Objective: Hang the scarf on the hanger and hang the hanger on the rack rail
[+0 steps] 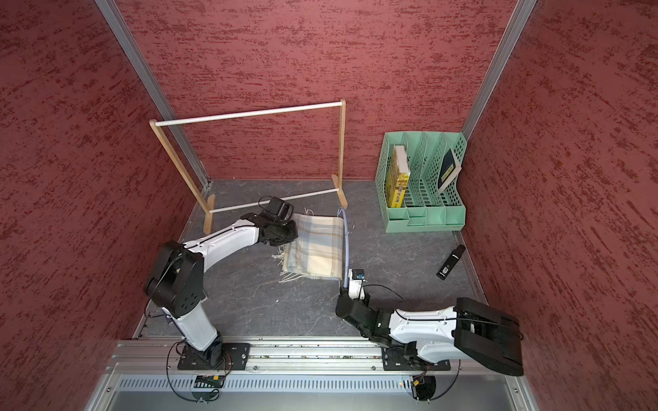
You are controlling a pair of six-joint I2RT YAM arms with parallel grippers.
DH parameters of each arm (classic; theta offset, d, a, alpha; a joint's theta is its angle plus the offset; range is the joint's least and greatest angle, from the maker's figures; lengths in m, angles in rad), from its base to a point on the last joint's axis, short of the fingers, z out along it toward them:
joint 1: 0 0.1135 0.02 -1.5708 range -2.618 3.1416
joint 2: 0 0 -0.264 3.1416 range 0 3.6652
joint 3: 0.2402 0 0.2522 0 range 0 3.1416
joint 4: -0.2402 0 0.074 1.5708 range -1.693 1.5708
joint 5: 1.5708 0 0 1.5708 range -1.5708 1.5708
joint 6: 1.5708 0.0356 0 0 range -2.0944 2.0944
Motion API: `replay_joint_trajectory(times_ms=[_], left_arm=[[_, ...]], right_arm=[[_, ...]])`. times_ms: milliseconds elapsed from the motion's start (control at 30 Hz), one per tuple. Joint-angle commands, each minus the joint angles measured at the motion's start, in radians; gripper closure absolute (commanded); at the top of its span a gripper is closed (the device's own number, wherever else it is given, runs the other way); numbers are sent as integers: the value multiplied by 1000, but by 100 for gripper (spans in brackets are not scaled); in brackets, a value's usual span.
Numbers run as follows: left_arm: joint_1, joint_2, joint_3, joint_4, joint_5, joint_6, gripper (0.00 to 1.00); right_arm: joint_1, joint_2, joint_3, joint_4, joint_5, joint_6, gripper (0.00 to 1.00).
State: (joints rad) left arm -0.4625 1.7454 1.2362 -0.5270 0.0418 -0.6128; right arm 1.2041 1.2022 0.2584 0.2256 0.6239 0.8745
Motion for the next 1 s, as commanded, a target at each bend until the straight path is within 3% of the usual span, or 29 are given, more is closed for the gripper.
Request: replay_joint_trajectory(times_ms=[0, 300, 567, 800, 967], left_arm=[[27, -8, -13, -3, -42, 32, 100], [62, 74, -17, 29, -125, 73, 100], [62, 104, -52, 44, -143, 45, 100], [61, 132, -74, 49, -138, 12, 100], [61, 139, -90, 66, -131, 4, 100]], right_arm=[[-7, 9, -7, 92, -12, -53, 100], [-7, 93, 28, 121, -26, -23, 100], [-8, 112, 75, 68, 17, 89, 100], [-7, 79, 78, 2, 83, 283, 100], [-10, 103, 96, -3, 146, 295, 100]])
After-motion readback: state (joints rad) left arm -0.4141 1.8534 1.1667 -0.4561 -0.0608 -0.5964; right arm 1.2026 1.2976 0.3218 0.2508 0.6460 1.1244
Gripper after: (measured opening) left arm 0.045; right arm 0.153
